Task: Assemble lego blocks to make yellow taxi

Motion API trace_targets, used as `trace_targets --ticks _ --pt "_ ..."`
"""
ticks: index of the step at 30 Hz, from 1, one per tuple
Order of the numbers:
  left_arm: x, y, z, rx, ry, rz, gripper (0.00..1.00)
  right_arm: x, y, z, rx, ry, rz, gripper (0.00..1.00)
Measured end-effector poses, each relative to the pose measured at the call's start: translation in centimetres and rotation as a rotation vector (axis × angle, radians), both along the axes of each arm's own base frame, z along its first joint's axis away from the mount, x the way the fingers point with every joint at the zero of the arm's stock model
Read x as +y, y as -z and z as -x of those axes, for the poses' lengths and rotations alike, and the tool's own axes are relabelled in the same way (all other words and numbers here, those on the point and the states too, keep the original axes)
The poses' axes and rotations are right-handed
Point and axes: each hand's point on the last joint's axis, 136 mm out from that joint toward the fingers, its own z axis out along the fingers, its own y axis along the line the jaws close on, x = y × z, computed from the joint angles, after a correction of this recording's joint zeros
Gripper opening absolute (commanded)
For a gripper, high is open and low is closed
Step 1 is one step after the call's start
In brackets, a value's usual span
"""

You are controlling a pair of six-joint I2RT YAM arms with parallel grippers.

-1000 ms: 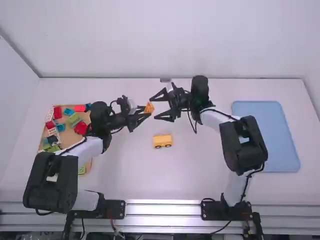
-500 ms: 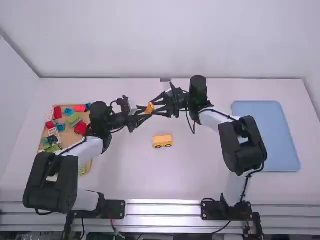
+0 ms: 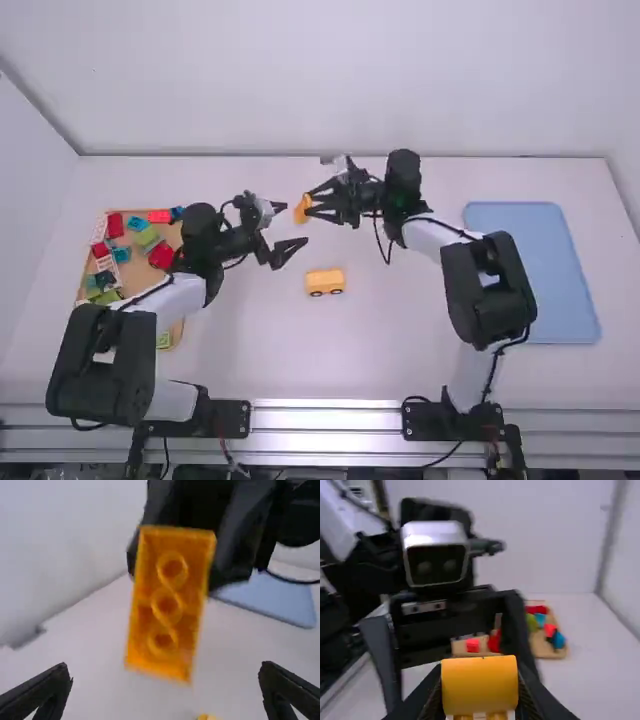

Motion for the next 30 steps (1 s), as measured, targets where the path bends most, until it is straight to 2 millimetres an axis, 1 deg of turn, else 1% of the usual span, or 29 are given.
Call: trace_targets --ticks 1,2,3,4,6,8,9,10,11,12,13,14,15,17,20,21,22,23,24,25,26,28,29,30 --pt "0.2 0.6 -0.2 0.03 -0.024 -0.009 0.99 -0.6 0.3 -1.1 0.035 0.055 0.01 0.1" --pt "0.8 1.9 -0.5 0.092 -0.072 -0.029 0.99 -1.4 1.1 -2.5 0.107 0.134 0.037 0.11" --pt "1.0 2.5 -0.6 0.119 -0.093 -0.039 0.99 -1.8 1.5 -3.1 0.136 0.172 0.052 0.13" --pt "1.5 3.5 -0.8 0.161 -0.129 -0.055 0.99 -2.5 2.6 -4.2 0.199 0.243 0.088 0.14" --pt "3.1 6.0 -1.3 0.262 -0.245 -0.116 0.99 -4.0 5.9 -6.3 0.328 0.429 0.207 0.14" --pt "4.0 6.9 -1.5 0.296 -0.303 -0.146 0.99 -4.5 7.8 -7.0 0.373 0.518 0.279 0.11" --pt "5.0 7.5 -2.1 0.32 -0.373 -0.173 0.99 -4.7 9.3 -7.3 0.399 0.58 0.346 0.1" --pt "5.5 7.6 -2.4 0.329 -0.406 -0.182 0.99 -4.7 10.2 -7.1 0.411 0.608 0.397 0.1" --pt "6.2 7.2 -3.2 0.328 -0.454 -0.196 0.99 -4.5 11.3 -6.9 0.424 0.65 0.482 0.1" --pt "6.5 6.9 -3.6 0.326 -0.477 -0.2 0.99 -4.3 11.7 -6.7 0.426 0.661 0.521 0.1" --pt "7.1 6.1 -4.5 0.318 -0.515 -0.213 0.99 -4.0 12.3 -6.2 0.424 0.679 0.605 0.1" --pt "7.1 6.0 -4.5 0.318 -0.518 -0.215 0.99 -3.9 12.4 -6.1 0.424 0.68 0.621 0.1" --pt "7.8 5.4 -5.2 0.318 -0.557 -0.241 0.99 -3.5 12.7 -5.4 0.413 0.678 0.683 0.1" --pt "9.5 5.3 -5.8 0.333 -0.643 -0.303 0.99 -3.1 13.5 -4.2 0.388 0.66 0.757 0.1" --pt "11.5 5.3 -5.8 0.348 -0.748 -0.363 0.99 -2.4 13.7 -3.9 0.318 0.65 0.792 0.07" --pt "12.8 4.7 -5.6 0.345 -0.821 -0.382 0.99 -1.9 13.5 -3.9 0.28 0.644 0.802 0.05" --pt "13.0 4.5 -5.6 0.343 -0.835 -0.383 0.99 -1.9 13.4 -3.9 0.277 0.643 0.805 0.05" --pt "13.8 3.3 -5.3 0.319 -0.887 -0.375 0.99 -1.6 13.4 -3.4 0.266 0.622 0.827 0.05" --pt "14.1 2.5 -5.1 0.301 -0.909 -0.365 0.99 -1.4 13.3 -3.1 0.262 0.609 0.837 0.05" --pt "14.7 0.6 -4.3 0.256 -0.946 -0.34 0.99 -1.0 13.3 -2.4 0.258 0.577 0.857 0.05" --pt "14.9 -0.1 -3.9 0.238 -0.958 -0.33 0.99 -0.9 13.3 -2.1 0.255 0.563 0.863 0.05" --pt "15.4 -2.7 -2.2 0.155 -0.997 -0.279 0.99 0.1 13.4 -1.2 0.214 0.518 0.872 0.05" --pt "15.6 -3.6 -1.4 0.121 -1.013 -0.254 0.99 0.7 13.3 -1.2 0.183 0.505 0.866 0.05" --pt "15.7 -3.8 -1.1 0.111 -1.018 -0.247 0.99 1.0 13.2 -1.2 0.169 0.501 0.863 0.04"
